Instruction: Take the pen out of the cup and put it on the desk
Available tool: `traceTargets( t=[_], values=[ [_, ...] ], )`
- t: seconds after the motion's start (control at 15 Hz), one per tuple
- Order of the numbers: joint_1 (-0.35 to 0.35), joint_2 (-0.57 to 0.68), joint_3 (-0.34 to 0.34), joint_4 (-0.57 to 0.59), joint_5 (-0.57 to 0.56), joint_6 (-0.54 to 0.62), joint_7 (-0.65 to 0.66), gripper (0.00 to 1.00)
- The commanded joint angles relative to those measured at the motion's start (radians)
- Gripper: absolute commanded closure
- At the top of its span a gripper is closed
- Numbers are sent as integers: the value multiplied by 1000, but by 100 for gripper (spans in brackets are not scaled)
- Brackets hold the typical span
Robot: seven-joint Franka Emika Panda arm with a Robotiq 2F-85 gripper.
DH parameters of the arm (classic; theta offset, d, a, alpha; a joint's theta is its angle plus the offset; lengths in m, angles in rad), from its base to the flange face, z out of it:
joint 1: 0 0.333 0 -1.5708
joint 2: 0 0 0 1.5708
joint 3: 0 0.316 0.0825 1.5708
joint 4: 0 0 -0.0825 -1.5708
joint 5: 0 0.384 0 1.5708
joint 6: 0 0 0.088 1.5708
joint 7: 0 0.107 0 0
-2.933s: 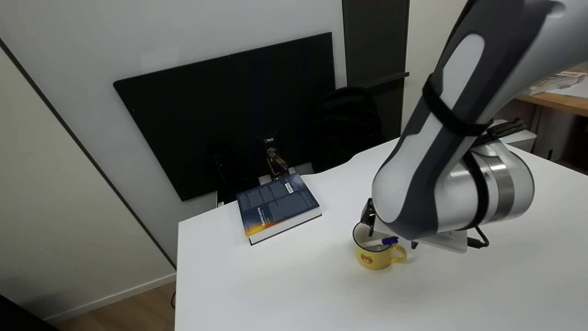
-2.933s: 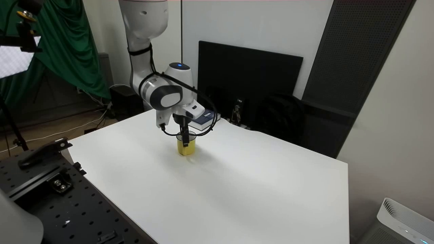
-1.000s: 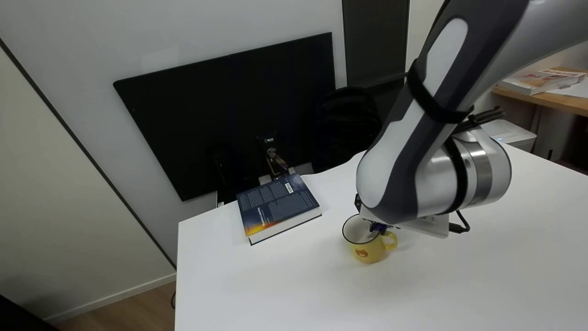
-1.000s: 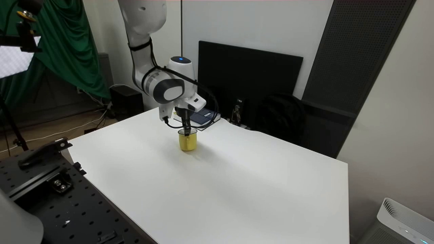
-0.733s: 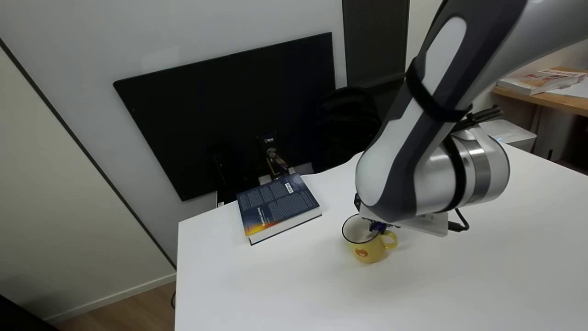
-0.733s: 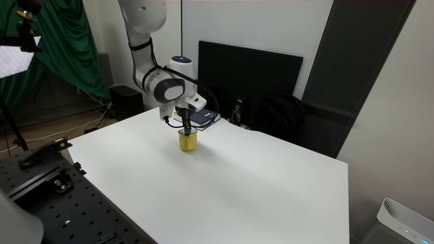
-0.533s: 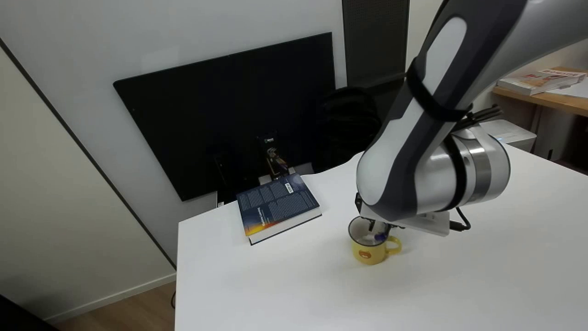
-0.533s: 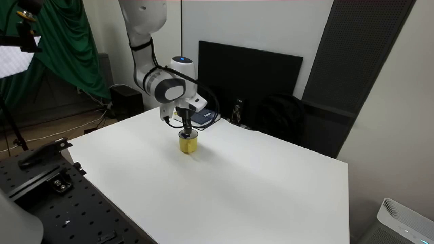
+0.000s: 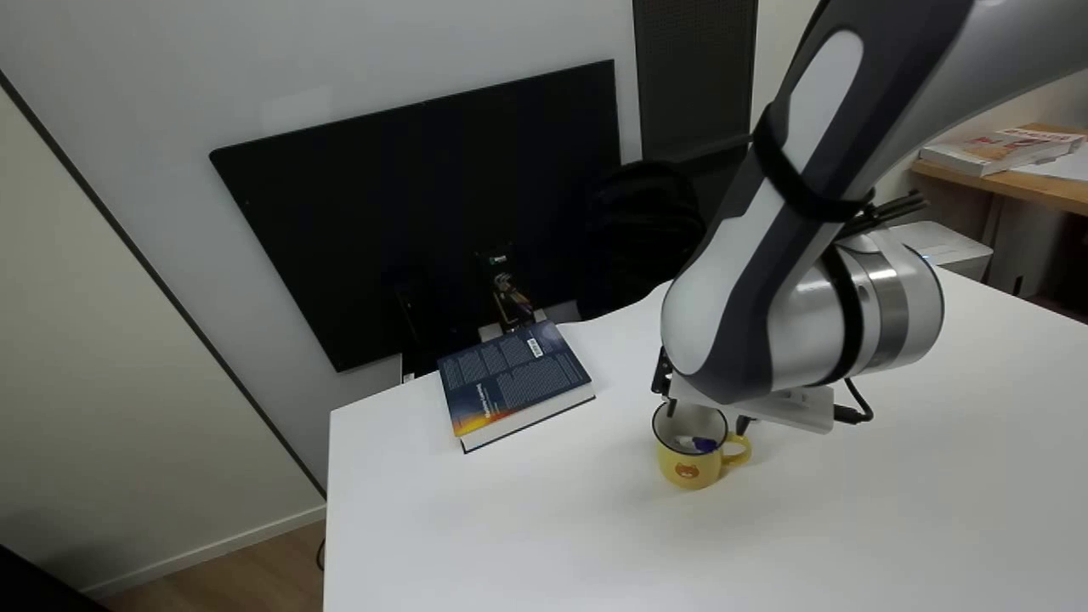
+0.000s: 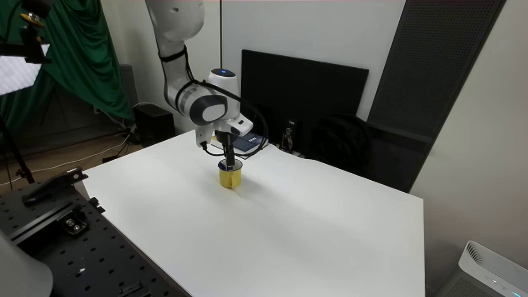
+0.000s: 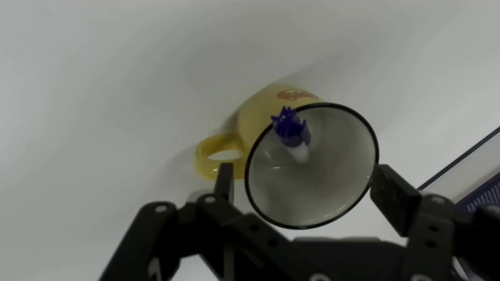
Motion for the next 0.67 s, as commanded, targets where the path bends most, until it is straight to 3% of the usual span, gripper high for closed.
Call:
traceTargets(
  t=[0.0,0.27,0.33,0.4,0.6],
  values=[
    [2,1,3,13,-12,-31,32,0],
    [9,5,15,13,-13,-52,36,0],
    [11,6,17,13,-14,-55,36,8],
    [20,8,11,13,-17,-58,39,25],
    [30,9,10,11,-17,-55,39,49]
  ],
)
